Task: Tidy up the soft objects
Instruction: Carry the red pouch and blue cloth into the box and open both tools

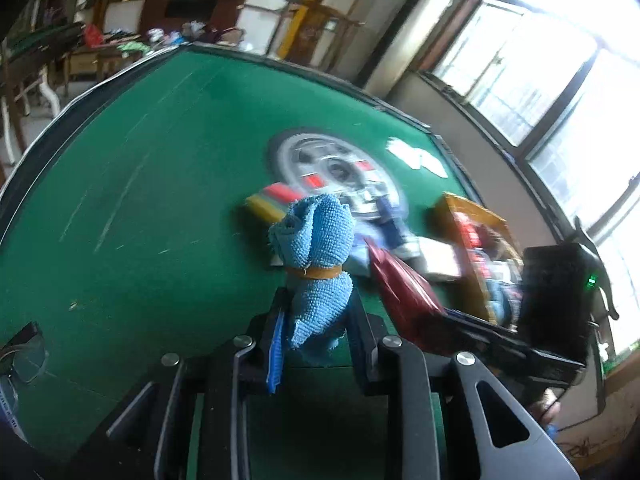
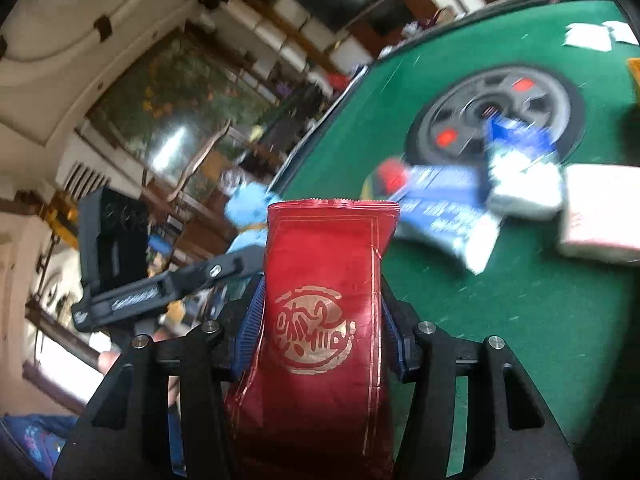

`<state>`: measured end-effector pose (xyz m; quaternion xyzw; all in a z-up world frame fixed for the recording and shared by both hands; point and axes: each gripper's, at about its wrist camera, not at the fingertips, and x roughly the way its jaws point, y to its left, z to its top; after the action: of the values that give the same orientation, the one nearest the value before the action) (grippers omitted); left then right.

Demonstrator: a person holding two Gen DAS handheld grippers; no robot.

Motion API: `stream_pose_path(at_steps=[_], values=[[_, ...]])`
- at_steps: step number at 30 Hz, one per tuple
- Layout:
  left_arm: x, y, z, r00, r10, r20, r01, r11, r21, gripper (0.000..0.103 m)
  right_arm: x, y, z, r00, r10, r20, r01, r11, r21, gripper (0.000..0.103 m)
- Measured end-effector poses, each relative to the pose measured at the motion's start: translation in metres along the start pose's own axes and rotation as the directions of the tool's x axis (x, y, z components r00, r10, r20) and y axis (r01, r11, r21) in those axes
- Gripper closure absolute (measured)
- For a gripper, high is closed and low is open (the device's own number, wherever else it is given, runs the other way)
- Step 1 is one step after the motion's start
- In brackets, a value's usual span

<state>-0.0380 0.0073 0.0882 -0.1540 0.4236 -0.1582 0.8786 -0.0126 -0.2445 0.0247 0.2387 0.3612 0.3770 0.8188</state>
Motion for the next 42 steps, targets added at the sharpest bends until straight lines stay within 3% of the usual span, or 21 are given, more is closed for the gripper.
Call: stream_pose_path(at_steps=[7, 12, 17, 19, 22, 28, 31, 34, 37, 38, 40, 42], values=[[0.015, -0.083, 0.016, 0.994, -0.104, -0.03, 0.107, 0.986, 0.129, 0.076, -0.077, -0.01, -0.001, 0.978, -0.09, 0.19, 0.073, 0.993, 0.095, 0.051], [0.052, -0.145, 0.019, 0.983, -0.16, -0.084, 0.175, 0.961, 0.213, 0.076, -0.155, -0.03, 0.007, 0.921, -0.284, 0.267, 0.248, 0.955, 0.163, 0.051], [0.102, -0.199, 0.016, 0.972, -0.182, -0.147, 0.217, 0.939, 0.267, 0.076, -0.214, -0.057, 0.019, 0.847, -0.443, 0.295, 0.385, 0.893, 0.234, 0.051], [0.123, -0.218, 0.015, 0.971, -0.176, -0.163, 0.218, 0.931, 0.293, 0.076, -0.23, -0.07, 0.029, 0.799, -0.53, 0.285, 0.471, 0.845, 0.253, 0.051], [0.16, -0.244, 0.013, 0.972, -0.144, -0.186, 0.199, 0.925, 0.324, 0.076, -0.242, -0.091, 0.046, 0.727, -0.637, 0.256, 0.574, 0.769, 0.283, 0.051], [0.202, -0.271, 0.009, 0.984, -0.055, -0.17, 0.119, 0.912, 0.393, 0.076, -0.243, -0.126, 0.06, 0.606, -0.769, 0.204, 0.701, 0.638, 0.32, 0.051], [0.213, -0.279, 0.006, 0.987, -0.033, -0.156, 0.097, 0.9, 0.425, 0.076, -0.244, -0.135, 0.061, 0.571, -0.799, 0.188, 0.739, 0.6, 0.305, 0.051], [0.226, -0.284, 0.005, 0.989, -0.01, -0.148, 0.075, 0.893, 0.443, 0.075, -0.242, -0.138, 0.063, 0.558, -0.809, 0.181, 0.759, 0.587, 0.281, 0.051], [0.232, -0.283, 0.008, 0.985, -0.031, -0.168, 0.099, 0.906, 0.412, 0.075, -0.246, -0.138, 0.059, 0.557, -0.808, 0.191, 0.755, 0.589, 0.289, 0.049], [0.232, -0.284, 0.009, 0.986, -0.03, -0.164, 0.096, 0.908, 0.408, 0.074, -0.246, -0.14, 0.058, 0.565, -0.802, 0.194, 0.745, 0.597, 0.299, 0.047], [0.233, -0.282, 0.011, 0.984, -0.032, -0.173, 0.1, 0.91, 0.403, 0.074, -0.247, -0.149, 0.057, 0.6, -0.77, 0.216, 0.699, 0.636, 0.328, 0.044], [0.235, -0.279, 0.012, 0.978, -0.05, -0.203, 0.126, 0.915, 0.383, 0.071, -0.248, -0.148, 0.057, 0.608, -0.761, 0.226, 0.688, 0.647, 0.329, 0.044]])
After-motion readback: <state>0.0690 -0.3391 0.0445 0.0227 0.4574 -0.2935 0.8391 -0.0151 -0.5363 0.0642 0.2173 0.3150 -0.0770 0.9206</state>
